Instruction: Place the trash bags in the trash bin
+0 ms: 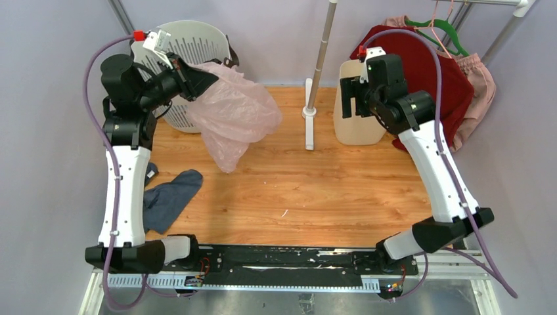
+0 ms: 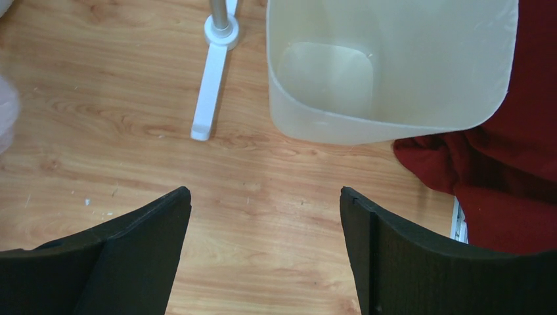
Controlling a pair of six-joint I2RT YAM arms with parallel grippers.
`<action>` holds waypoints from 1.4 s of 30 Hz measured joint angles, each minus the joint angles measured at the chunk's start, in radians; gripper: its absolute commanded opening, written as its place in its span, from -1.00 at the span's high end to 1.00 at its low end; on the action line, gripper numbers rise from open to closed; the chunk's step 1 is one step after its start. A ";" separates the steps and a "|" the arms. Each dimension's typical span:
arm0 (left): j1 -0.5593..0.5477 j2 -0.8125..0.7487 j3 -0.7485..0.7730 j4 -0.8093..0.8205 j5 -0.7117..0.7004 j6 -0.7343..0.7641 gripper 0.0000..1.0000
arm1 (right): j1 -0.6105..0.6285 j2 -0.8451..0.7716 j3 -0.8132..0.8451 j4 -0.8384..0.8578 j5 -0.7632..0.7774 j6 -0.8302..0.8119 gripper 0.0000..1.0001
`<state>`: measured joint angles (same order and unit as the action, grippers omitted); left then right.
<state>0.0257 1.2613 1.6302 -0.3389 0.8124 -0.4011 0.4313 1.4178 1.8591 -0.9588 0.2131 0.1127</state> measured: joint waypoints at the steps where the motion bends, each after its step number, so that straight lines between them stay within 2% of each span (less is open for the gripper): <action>1: 0.000 -0.018 -0.003 -0.025 -0.019 0.023 1.00 | -0.020 0.021 0.010 0.008 -0.007 -0.005 -0.75; 10: 0.000 -0.097 -0.041 -0.142 -0.120 0.127 1.00 | -0.176 0.237 0.044 0.077 -0.139 -0.048 -0.75; 15: 0.000 -0.112 -0.046 -0.189 -0.157 0.163 1.00 | -0.222 0.344 0.050 0.111 -0.216 -0.064 -0.53; 16: 0.000 -0.117 -0.053 -0.190 -0.160 0.164 1.00 | -0.226 0.354 0.050 0.111 -0.222 -0.065 -0.40; 20: 0.000 -0.129 -0.079 -0.192 -0.162 0.166 1.00 | -0.232 0.377 0.045 0.117 -0.266 -0.074 0.94; 21: 0.000 -0.129 -0.086 -0.192 -0.162 0.166 1.00 | -0.228 0.377 0.045 0.122 -0.282 -0.068 1.00; 30: 0.000 -0.128 -0.100 -0.195 -0.160 0.166 1.00 | -0.224 0.358 0.040 0.132 -0.262 -0.095 1.00; 34: 0.000 -0.127 -0.100 -0.195 -0.157 0.166 1.00 | -0.195 0.274 0.005 0.067 -0.256 -0.090 1.00; 37: 0.000 -0.127 -0.101 -0.194 -0.151 0.163 1.00 | -0.121 0.178 -0.014 -0.016 -0.240 -0.080 1.00; 42: 0.000 -0.127 -0.101 -0.193 -0.147 0.162 1.00 | 0.131 -0.009 -0.064 -0.108 -0.211 -0.082 1.00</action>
<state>0.0257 1.1343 1.5291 -0.5323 0.6655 -0.2390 0.5621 1.4090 1.7947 -1.0672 0.0021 0.0303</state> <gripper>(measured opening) 0.009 0.032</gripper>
